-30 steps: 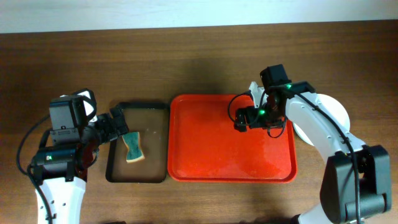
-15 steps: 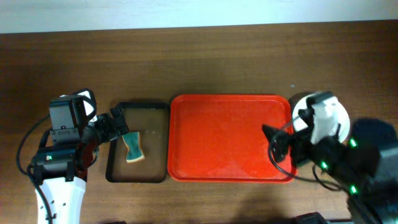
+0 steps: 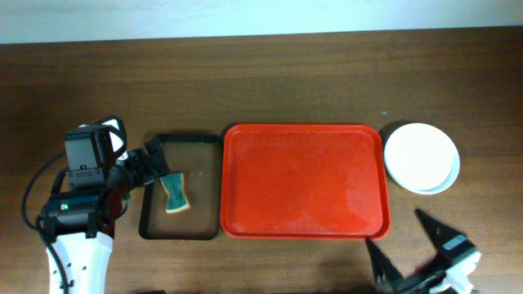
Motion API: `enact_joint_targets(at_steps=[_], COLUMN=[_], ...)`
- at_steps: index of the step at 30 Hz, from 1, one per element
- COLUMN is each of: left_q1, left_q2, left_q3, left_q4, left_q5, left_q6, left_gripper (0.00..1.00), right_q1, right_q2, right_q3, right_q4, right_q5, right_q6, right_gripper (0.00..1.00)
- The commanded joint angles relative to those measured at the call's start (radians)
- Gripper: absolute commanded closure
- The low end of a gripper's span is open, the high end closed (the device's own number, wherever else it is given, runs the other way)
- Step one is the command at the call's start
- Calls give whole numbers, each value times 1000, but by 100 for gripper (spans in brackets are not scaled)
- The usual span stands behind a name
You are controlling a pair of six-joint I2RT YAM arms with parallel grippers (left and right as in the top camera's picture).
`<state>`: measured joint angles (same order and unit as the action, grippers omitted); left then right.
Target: Clean dirty plates on tray and stack at the side
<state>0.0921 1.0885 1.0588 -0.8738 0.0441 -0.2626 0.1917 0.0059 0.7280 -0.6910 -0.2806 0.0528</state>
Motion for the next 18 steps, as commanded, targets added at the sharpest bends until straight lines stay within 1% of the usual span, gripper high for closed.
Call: enact_joint_targets(at_steps=[1,2,4,5,9,18], left_q1=[2,2,2,2,2,2], left_q2=[-3,-3,-3,-3,-3,-3], left_q3=[12,12,12,12,12,12], left_q4=[1,1,1,1,1,1], left_q5=[-7,-7,-7,-7,-7,-7], left_q6=[-10,-10,-10,-10,-10,-10], left_gripper=[1,1,1,1,1,1], right_q1=[2,-6,-38,-64,-100,-100], right_q2=[-2,-2,-2,-2,-2,-2], right_q3=[-204,-266,-364,-389,-435,-671], right_q4=[479,662,956,1004,1023,1033], right_q5=[50,50,49,50,84,162], right_q6=[3,3,6,6,6,7], right_gripper=[1,2,1,1,2,2])
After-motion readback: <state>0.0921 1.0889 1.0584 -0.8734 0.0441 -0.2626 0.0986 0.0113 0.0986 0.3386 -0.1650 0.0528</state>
